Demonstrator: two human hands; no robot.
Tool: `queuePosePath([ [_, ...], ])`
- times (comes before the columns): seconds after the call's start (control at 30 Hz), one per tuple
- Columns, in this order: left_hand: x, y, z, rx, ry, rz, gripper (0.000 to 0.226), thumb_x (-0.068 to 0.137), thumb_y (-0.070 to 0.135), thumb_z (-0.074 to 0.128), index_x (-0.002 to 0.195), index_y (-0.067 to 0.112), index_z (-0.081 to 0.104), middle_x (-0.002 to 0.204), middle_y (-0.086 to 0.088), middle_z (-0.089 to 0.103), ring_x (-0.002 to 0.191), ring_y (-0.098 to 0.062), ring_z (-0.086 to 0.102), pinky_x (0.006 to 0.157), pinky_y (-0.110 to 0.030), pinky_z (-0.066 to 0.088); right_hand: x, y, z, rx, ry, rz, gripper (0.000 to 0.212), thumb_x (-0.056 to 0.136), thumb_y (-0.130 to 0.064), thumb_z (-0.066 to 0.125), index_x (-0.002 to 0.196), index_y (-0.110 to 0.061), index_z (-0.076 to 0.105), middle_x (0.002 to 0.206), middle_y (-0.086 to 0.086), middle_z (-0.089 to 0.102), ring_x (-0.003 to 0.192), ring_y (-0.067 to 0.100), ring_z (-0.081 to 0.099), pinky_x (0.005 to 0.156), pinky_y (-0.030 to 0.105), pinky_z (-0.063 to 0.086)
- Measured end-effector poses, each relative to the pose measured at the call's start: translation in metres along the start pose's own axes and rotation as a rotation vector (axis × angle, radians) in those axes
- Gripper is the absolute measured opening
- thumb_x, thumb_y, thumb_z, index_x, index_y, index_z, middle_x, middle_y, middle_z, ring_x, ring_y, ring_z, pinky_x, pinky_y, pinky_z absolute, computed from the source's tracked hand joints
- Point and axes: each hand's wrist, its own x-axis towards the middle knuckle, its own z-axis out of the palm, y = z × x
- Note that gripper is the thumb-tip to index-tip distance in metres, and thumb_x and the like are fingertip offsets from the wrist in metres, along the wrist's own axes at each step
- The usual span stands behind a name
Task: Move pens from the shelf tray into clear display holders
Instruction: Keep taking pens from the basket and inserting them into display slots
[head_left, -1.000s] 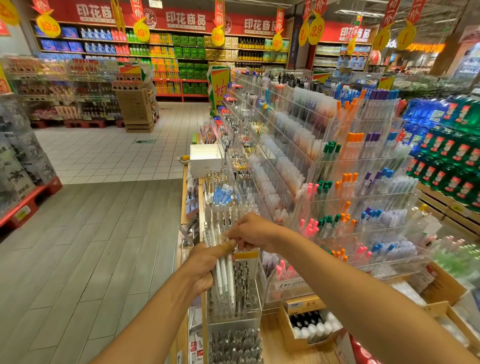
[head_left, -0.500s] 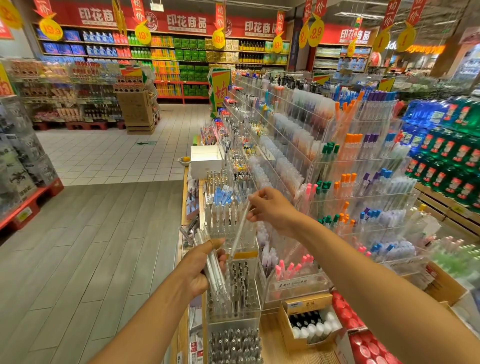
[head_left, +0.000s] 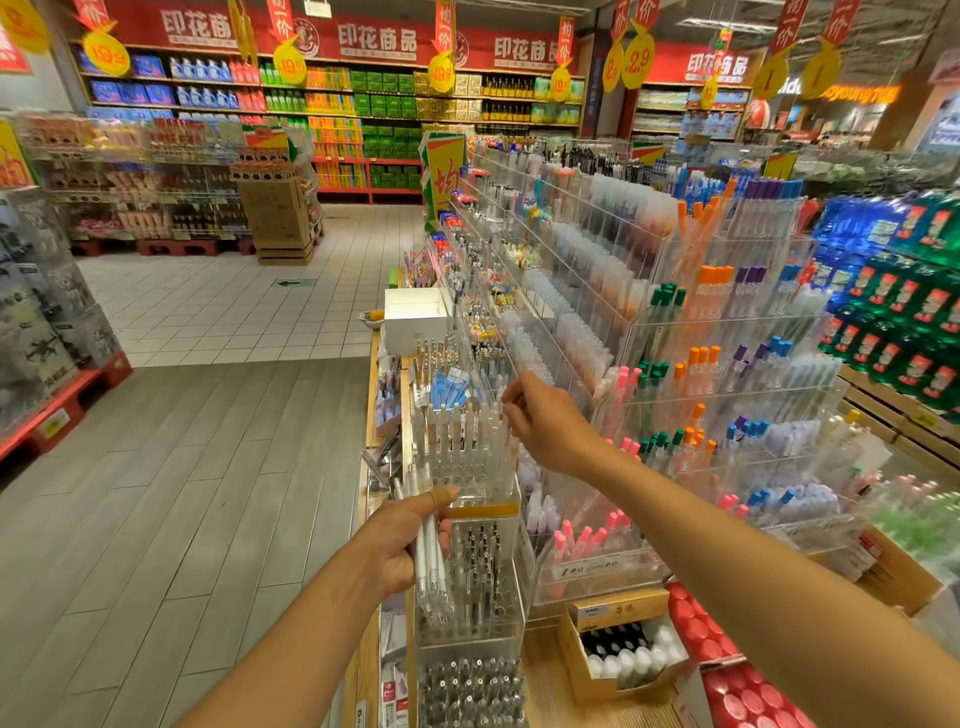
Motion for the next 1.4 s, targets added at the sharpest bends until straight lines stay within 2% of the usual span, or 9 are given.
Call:
queuePosePath([
  [0.13,0.0,0.0,0.001,0.019,-0.007,0.0,0.021,0.082,0.012,0.077,0.077,0.002,0.06,0.055,-0.009,0.051,0.038,-0.016,0.05,0.036,-0.022,0.048,0.003,0.004,0.003,-0.14,-0.065,-0.041,0.012,0.098,-0.02,0.054,0.105,-0.014,0.061,0.107,0.004,0.059,0.096,0.019,0.054,0.083,0.031,0.044],
  [0.67,0.001,-0.001,0.006,0.032,-0.03,0.05,0.019,0.075,0.01,0.079,0.075,0.0,0.064,0.053,-0.009,0.051,0.037,-0.015,0.049,0.036,-0.022,0.047,0.001,-0.001,0.009,-0.258,-0.056,-0.077,0.022,0.095,-0.029,0.059,0.112,-0.017,0.064,0.115,0.0,0.049,0.105,0.016,0.048,0.086,0.03,0.042],
  [0.77,-0.003,0.0,0.008,0.051,-0.084,0.063,0.022,0.063,0.012,0.082,0.07,0.0,0.064,0.053,-0.009,0.051,0.037,-0.015,0.05,0.037,-0.022,0.048,0.0,-0.018,0.009,-0.056,-0.058,-0.078,0.026,0.094,-0.032,0.061,0.115,-0.018,0.065,0.11,-0.003,0.058,0.092,0.007,0.05,0.085,0.027,0.046],
  [0.83,-0.005,0.001,0.009,0.047,-0.13,0.082,0.024,0.063,0.012,0.082,0.075,0.0,0.065,0.056,-0.009,0.053,0.039,-0.015,0.051,0.037,-0.022,0.048,-0.001,-0.031,0.013,0.076,-0.228,-0.046,0.029,0.095,-0.034,0.061,0.116,-0.016,0.066,0.107,-0.002,0.066,0.086,0.004,0.055,0.076,0.019,0.046],
  [0.9,-0.006,0.0,0.01,0.033,-0.181,0.104,0.028,0.064,0.01,0.082,0.082,0.001,0.063,0.06,-0.008,0.055,0.042,-0.015,0.051,0.037,-0.023,0.047,-0.001,-0.037,0.021,0.176,-0.337,0.021,0.026,0.093,-0.032,0.063,0.11,-0.012,0.068,0.098,0.003,0.069,0.082,0.009,0.059,0.07,0.022,0.048],
  [1.03,-0.008,0.0,0.009,0.002,-0.234,0.117,0.033,0.064,0.014,0.084,0.085,0.002,0.061,0.062,-0.009,0.055,0.043,-0.016,0.053,0.038,-0.024,0.048,-0.003,-0.036,0.026,0.564,-0.357,0.218,0.014,0.092,-0.017,0.066,0.093,-0.003,0.064,0.072,0.005,0.06,0.06,0.011,0.053,0.054,0.023,0.045],
  [1.1,-0.008,0.0,0.007,-0.023,-0.234,0.119,0.037,0.063,0.021,0.085,0.083,0.0,0.063,0.062,-0.011,0.055,0.043,-0.018,0.055,0.039,-0.025,0.05,-0.001,-0.034,0.021,0.69,-0.367,0.256,0.011,0.094,-0.011,0.062,0.085,-0.006,0.06,0.069,0.004,0.059,0.059,0.012,0.055,0.055,0.024,0.047],
  [1.27,-0.002,0.002,0.004,-0.137,-0.152,0.088,0.035,0.077,0.031,0.076,0.093,0.005,0.058,0.057,-0.008,0.053,0.041,-0.018,0.054,0.039,-0.026,0.051,0.009,-0.031,0.001,0.804,-0.221,0.324,0.013,0.097,-0.007,0.056,0.085,-0.004,0.057,0.073,0.009,0.061,0.058,0.015,0.06,0.055,0.023,0.051],
  [1.4,0.004,0.001,-0.002,-0.171,-0.092,0.043,0.039,0.069,0.029,0.081,0.089,0.007,0.055,0.056,-0.006,0.052,0.038,-0.017,0.054,0.037,-0.026,0.051,0.02,-0.028,-0.012,0.663,0.049,0.269,0.011,0.101,-0.013,0.049,0.091,-0.01,0.052,0.078,0.01,0.061,0.064,0.02,0.061,0.064,0.035,0.055],
])
